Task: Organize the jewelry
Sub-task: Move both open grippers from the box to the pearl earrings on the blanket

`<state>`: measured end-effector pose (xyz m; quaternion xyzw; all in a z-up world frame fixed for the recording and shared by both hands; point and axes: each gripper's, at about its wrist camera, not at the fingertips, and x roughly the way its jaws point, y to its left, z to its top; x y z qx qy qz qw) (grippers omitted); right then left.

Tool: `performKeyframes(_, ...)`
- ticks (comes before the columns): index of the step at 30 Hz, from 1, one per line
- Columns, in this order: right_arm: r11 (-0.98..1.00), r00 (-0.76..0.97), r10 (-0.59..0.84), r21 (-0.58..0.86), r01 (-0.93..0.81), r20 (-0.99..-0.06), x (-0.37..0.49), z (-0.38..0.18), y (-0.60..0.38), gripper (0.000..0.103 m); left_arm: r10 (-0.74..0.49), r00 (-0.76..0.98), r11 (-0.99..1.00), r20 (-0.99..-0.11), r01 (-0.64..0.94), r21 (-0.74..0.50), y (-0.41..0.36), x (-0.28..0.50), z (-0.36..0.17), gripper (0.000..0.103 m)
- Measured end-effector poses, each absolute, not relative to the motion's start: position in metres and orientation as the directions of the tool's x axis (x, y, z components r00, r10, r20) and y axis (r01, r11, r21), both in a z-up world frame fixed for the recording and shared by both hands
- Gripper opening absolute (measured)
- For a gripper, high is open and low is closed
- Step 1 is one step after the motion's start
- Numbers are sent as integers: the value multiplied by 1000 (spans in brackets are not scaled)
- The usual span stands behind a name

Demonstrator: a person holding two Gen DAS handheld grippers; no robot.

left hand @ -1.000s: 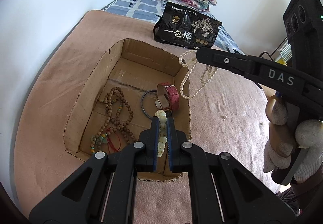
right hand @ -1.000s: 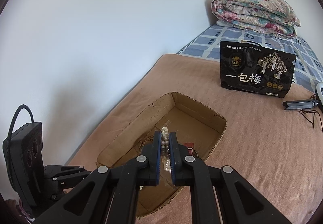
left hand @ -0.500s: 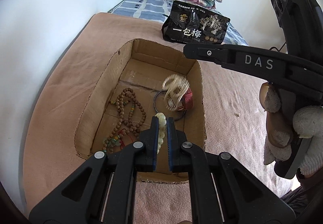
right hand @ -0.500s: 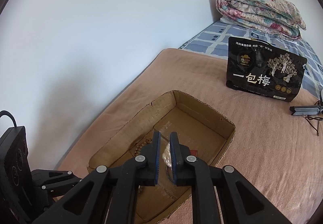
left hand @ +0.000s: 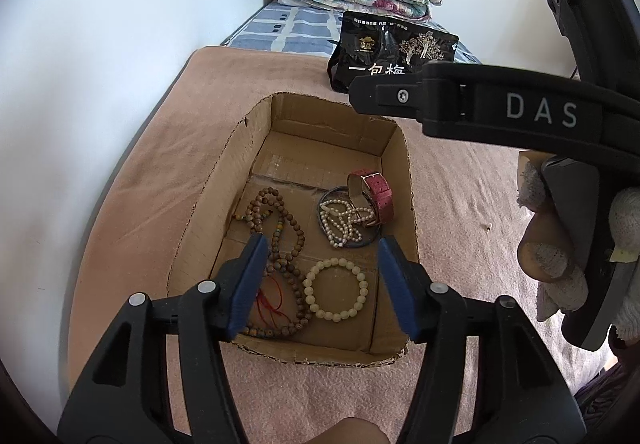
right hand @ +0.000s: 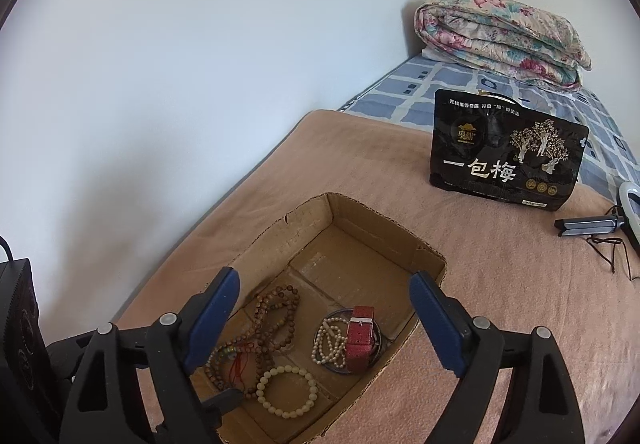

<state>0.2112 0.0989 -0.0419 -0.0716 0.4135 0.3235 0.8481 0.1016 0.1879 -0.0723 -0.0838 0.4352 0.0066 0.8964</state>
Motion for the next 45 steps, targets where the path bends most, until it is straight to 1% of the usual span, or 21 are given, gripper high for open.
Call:
performKeyframes(2, 782, 454, 484, 138, -607, -748, 211, -41, 98, 93, -51, 625, 987, -779, -86, -133, 187, 101, -71, 60)
performKeyframes(4, 785, 458, 483, 138, -604, -746, 210, -40, 96, 93, -44, 625, 988, -779, -86, -125, 185, 102, -71, 61)
performKeyframes(25, 813, 512, 462, 116, -571, -724, 197, -14, 45, 93, -31, 644, 996, -764, -44, -77, 167, 92, -54, 61)
performKeyframes(33, 826, 538, 463, 123, -550, -704, 190, 3, 5, 94, -63, 651, 996, -756, -10, -91, 153, 89, -45, 61)
performKeyframes(45, 874, 592, 415, 120, -471, -691, 183, 22, -83, 94, -120, 660, 993, -741, 68, -101, 105, 93, -36, 61)
